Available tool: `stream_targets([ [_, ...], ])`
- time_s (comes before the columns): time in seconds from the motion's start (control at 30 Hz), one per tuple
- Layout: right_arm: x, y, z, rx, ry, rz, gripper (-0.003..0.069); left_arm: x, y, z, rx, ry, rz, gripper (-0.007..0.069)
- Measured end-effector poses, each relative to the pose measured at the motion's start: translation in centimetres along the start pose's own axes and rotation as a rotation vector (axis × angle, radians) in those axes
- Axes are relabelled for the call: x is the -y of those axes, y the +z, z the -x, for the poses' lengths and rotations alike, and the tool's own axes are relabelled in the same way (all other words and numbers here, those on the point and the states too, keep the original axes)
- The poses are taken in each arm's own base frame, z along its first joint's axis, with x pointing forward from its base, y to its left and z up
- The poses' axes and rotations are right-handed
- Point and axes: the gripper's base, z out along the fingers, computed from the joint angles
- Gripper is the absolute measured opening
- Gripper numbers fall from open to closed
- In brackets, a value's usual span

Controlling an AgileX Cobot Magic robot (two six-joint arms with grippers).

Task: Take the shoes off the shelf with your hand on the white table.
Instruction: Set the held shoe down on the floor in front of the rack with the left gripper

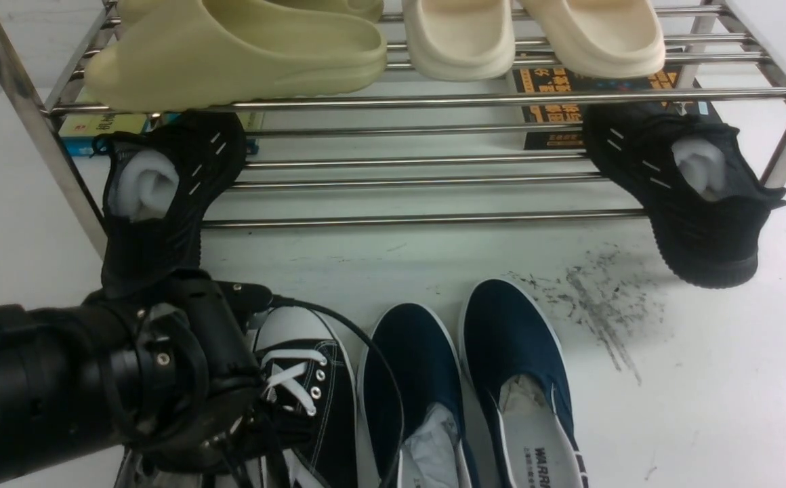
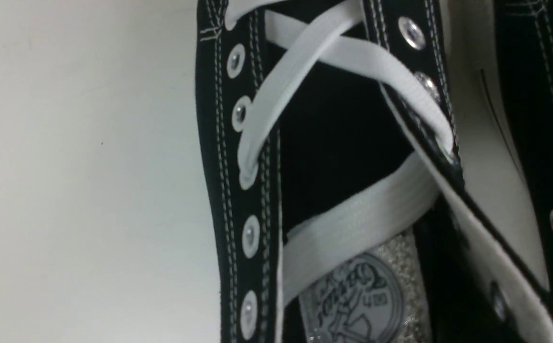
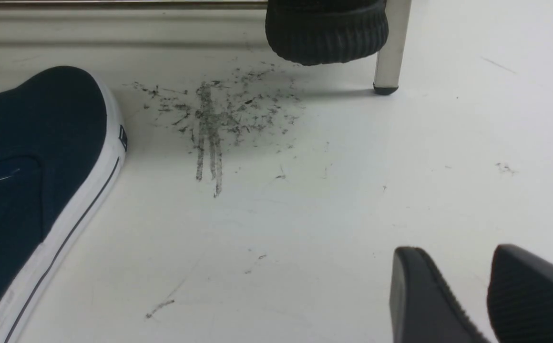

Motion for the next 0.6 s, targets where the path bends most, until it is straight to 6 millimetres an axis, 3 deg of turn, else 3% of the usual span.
stream_targets([
  [0.33, 0.0, 0.0, 0.0, 0.0, 0.0, 0.0, 0.024, 1.0, -0.1, 0.2, 0.014, -0.045, -0.11, 0.0255],
  [0.47, 0.0, 0.0, 0.0, 0.0, 0.0, 0.0, 0.024, 0.7, -0.6, 0.2, 0.024, -0.054, -0.121, 0.0293],
  [0.6, 0.0, 0.0, 0.0, 0.0, 0.0, 0.0, 0.024, -0.1, -2.4, 0.2, 0.067, -0.08, -0.154, 0.0303],
])
